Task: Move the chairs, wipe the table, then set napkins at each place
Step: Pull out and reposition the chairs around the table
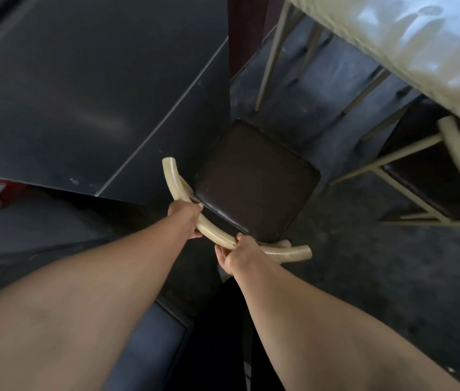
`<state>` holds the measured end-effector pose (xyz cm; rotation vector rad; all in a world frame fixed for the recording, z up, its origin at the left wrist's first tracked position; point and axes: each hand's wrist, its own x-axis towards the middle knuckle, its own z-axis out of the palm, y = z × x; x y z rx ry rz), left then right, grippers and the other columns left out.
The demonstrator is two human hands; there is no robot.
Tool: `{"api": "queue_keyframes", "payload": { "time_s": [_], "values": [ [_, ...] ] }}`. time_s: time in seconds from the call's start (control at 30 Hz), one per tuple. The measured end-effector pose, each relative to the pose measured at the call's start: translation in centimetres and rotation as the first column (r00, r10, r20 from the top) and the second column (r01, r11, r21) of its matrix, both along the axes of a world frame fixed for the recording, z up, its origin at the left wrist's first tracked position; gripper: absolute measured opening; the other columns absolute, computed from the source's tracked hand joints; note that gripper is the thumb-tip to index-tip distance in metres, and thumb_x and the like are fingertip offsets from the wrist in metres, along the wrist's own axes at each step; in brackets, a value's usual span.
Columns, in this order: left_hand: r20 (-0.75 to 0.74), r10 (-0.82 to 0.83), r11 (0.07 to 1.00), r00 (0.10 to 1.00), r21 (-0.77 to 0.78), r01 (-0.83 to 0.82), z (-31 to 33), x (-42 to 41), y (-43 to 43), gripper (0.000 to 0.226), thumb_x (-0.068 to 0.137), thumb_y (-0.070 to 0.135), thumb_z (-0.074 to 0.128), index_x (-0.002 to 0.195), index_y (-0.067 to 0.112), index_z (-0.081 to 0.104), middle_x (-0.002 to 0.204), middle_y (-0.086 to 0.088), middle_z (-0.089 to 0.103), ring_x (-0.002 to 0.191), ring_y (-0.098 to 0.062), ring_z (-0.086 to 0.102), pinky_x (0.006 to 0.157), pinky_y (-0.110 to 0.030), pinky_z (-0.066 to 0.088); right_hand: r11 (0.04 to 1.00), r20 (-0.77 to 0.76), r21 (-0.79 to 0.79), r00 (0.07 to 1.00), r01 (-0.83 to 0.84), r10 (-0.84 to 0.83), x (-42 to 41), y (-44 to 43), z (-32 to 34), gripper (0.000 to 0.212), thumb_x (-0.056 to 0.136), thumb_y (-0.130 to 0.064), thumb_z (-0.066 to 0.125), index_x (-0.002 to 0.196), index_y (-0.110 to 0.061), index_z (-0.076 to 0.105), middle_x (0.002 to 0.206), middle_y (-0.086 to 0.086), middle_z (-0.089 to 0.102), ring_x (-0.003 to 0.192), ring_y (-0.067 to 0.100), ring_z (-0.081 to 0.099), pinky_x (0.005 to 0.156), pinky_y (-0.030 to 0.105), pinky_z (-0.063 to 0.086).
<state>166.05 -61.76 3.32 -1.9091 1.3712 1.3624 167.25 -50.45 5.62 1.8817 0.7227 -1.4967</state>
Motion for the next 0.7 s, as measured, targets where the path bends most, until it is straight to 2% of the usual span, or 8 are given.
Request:
{"api": "queue_keyframes", "payload": {
  "time_s": [0.13, 0.3, 0.37, 0.43, 0.57, 0.7],
  "values": [
    [-0.079, -0.030, 1.000, 0.996, -0.008, 0.029, 0.8, -2.6, 0.2, 0.043, 0.085, 0.015, 0.072, 0.120, 0.002, 0.052, 0.100, -0.018, 0.065, 0.081, -0.030, 0.067, 0.066, -0.046, 0.059, 0.997, -0.036, 0.040, 0.997, 0.068, -0.067, -3.1, 0.4, 0.9, 0.042, 0.089, -0.015, 0.066, 0.128, -0.005, 0.055, 0.121, 0.016, 0.063, 0.111, 0.032, 0.062, 0.096, 0.045, 0.052],
    [-0.136, -0.048, 0.999, 0.990, -0.022, 0.046, 3.0, -8.0, 1.0, 0.048, 0.081, 0.013, 0.075, 0.122, 0.000, 0.053, 0.101, -0.020, 0.067, 0.077, -0.031, 0.069, 0.060, -0.044, 0.060, 0.984, -0.107, 0.026, 0.979, 0.175, -0.172, -8.6, 1.9, 3.1, 0.053, 0.091, -0.012, 0.064, 0.140, -0.006, 0.044, 0.140, 0.016, 0.048, 0.127, 0.033, 0.051, 0.102, 0.043, 0.047],
    [-0.146, -0.052, 0.999, 0.988, -0.024, 0.049, 3.6, -10.1, 1.6, 0.052, 0.080, 0.011, 0.075, 0.125, 0.002, 0.051, 0.107, -0.021, 0.066, 0.080, -0.034, 0.069, 0.051, -0.044, 0.057, 0.998, -0.305, -0.049, 0.952, -0.028, 0.011, -9.8, 2.8, 3.3, 0.049, 0.101, -0.015, 0.045, 0.147, -0.007, 0.033, 0.149, 0.015, 0.038, 0.134, 0.032, 0.044, 0.105, 0.044, 0.043],
    [-0.150, -0.059, 0.998, 0.987, -0.037, 0.054, 4.2, -12.2, 2.3, 0.057, 0.079, 0.012, 0.076, 0.128, 0.004, 0.049, 0.111, -0.021, 0.064, 0.086, -0.036, 0.069, 0.050, -0.044, 0.057, 0.982, -0.421, -0.068, 0.897, -0.178, 0.133, -11.4, 3.6, 2.8, 0.048, 0.104, -0.014, 0.029, 0.151, -0.009, 0.023, 0.154, 0.015, 0.029, 0.138, 0.031, 0.038, 0.107, 0.045, 0.039],
    [-0.151, -0.114, 0.992, 0.982, -0.064, 0.106, 5.1, -16.1, 4.0, 0.058, 0.080, 0.015, 0.075, 0.131, 0.006, 0.047, 0.112, -0.021, 0.063, 0.090, -0.035, 0.069, 0.047, -0.040, 0.056, 0.964, -0.476, -0.058, 0.856, -0.258, 0.200, -15.2, 5.5, 2.9, 0.047, 0.105, -0.013, 0.022, 0.152, -0.006, 0.019, 0.155, 0.016, 0.027, 0.140, 0.031, 0.034, 0.113, 0.043, 0.032],
    [-0.174, -0.146, 0.988, 0.974, -0.083, 0.134, 5.1, -20.2, 5.4, 0.056, 0.080, 0.015, 0.075, 0.129, 0.006, 0.048, 0.110, -0.020, 0.062, 0.090, -0.035, 0.069, 0.054, -0.041, 0.059, 0.977, -0.440, -0.044, 0.882, -0.207, 0.168, -18.6, 6.9, 2.5, 0.046, 0.105, -0.015, 0.027, 0.150, -0.006, 0.023, 0.154, 0.016, 0.030, 0.138, 0.031, 0.038, 0.106, 0.044, 0.038]
  ]
}}
